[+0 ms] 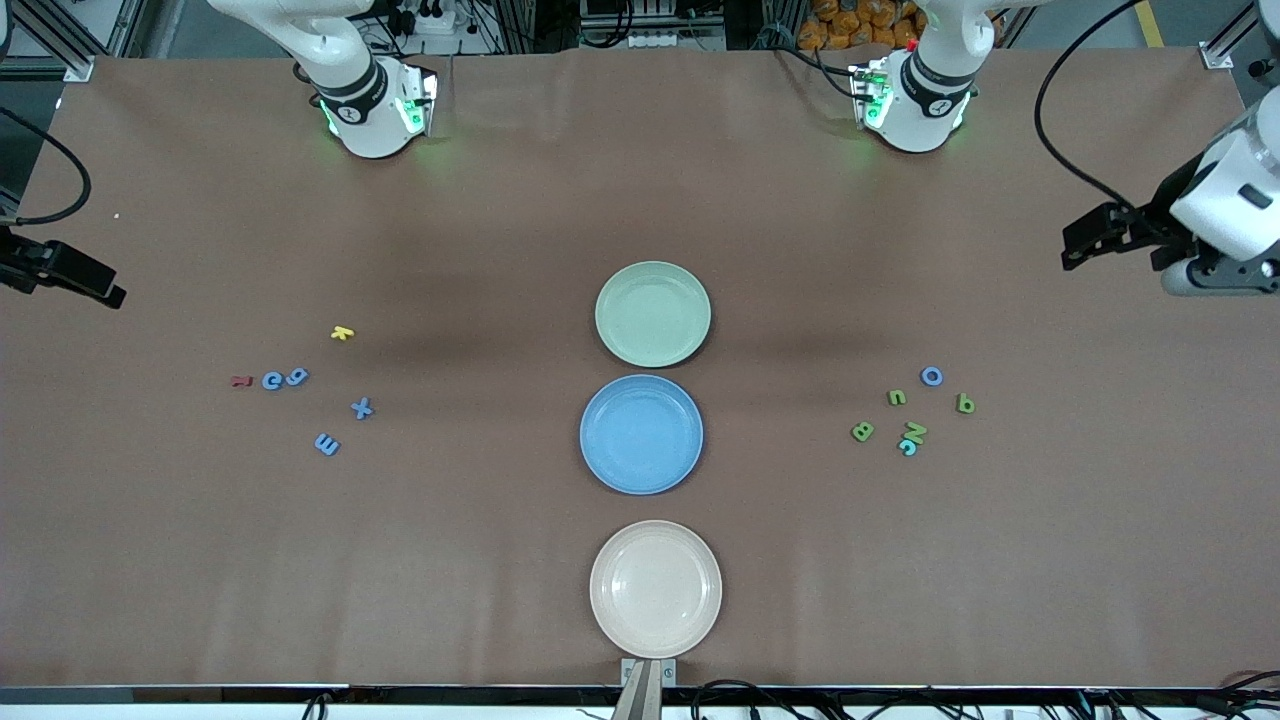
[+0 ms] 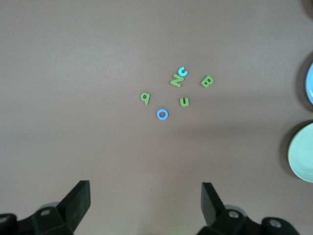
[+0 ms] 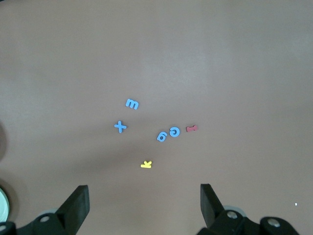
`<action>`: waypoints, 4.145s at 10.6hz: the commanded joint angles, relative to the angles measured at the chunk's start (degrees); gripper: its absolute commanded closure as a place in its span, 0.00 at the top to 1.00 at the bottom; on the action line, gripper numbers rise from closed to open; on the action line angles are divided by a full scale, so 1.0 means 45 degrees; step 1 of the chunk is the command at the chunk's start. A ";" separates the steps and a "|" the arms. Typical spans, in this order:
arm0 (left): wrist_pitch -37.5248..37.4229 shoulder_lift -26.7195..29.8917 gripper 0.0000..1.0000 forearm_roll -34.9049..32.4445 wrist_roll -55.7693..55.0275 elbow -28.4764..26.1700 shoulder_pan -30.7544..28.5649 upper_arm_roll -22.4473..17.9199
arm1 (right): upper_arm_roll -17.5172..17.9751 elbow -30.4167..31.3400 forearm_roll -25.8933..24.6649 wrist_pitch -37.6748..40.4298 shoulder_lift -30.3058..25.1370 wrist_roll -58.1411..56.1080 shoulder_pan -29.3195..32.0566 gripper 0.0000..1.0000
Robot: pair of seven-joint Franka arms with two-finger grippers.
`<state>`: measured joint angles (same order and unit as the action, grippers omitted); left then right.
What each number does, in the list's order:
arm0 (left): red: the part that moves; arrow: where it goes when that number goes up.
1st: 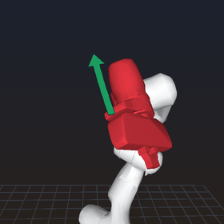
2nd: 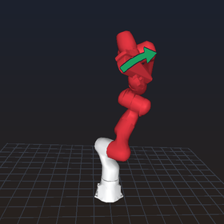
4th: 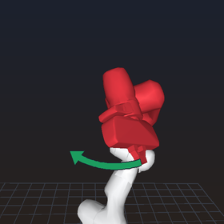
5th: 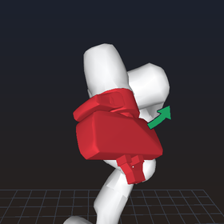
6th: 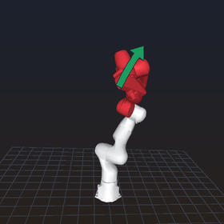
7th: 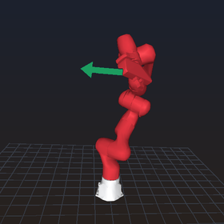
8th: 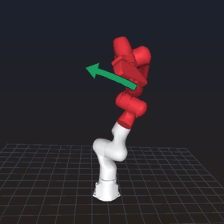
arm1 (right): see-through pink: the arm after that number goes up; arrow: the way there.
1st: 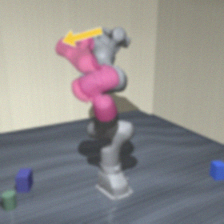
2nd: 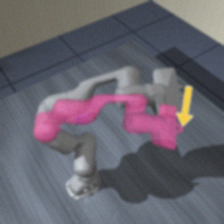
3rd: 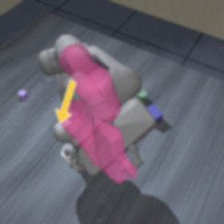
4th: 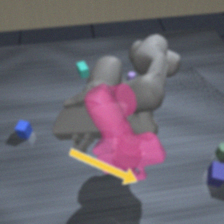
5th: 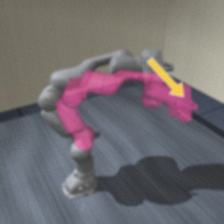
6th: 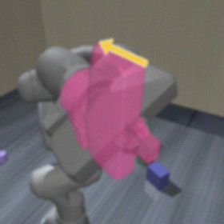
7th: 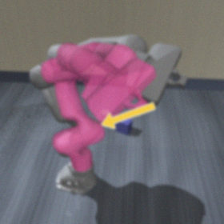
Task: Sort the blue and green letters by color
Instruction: 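Move both grippers from rest toward their piles of foam letters, then grasp the blue x with the right gripper while the left gripper lowers, then drop the blue x into the blue plate while the left gripper grasps q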
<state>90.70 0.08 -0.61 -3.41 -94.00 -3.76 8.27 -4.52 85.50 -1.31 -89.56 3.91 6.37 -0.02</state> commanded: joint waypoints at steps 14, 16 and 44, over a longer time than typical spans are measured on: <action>0.7456 -0.2340 0.92 -0.0724 0.0112 -0.4557 -0.0824 0.0077 | 0.0205 0.5471 0.1287 -0.8963 0.3643 1.2546 -0.0268 1.00; 0.8706 -0.2497 0.90 -0.0724 0.0228 -0.5318 -0.0824 0.0058 | 0.0437 0.5843 0.1307 -0.9566 0.3993 1.2568 -0.0541 1.00; 1.3849 -0.6267 0.37 -0.0724 0.2534 -0.6377 -0.1371 0.0077 | 0.1240 0.7505 0.1190 -1.3261 0.5538 1.0752 -0.0523 0.00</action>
<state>151.99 -27.88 -2.87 7.19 -122.70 -9.79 8.37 0.89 120.26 4.20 -149.35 28.98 55.81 -2.87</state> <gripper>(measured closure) 0.441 0.590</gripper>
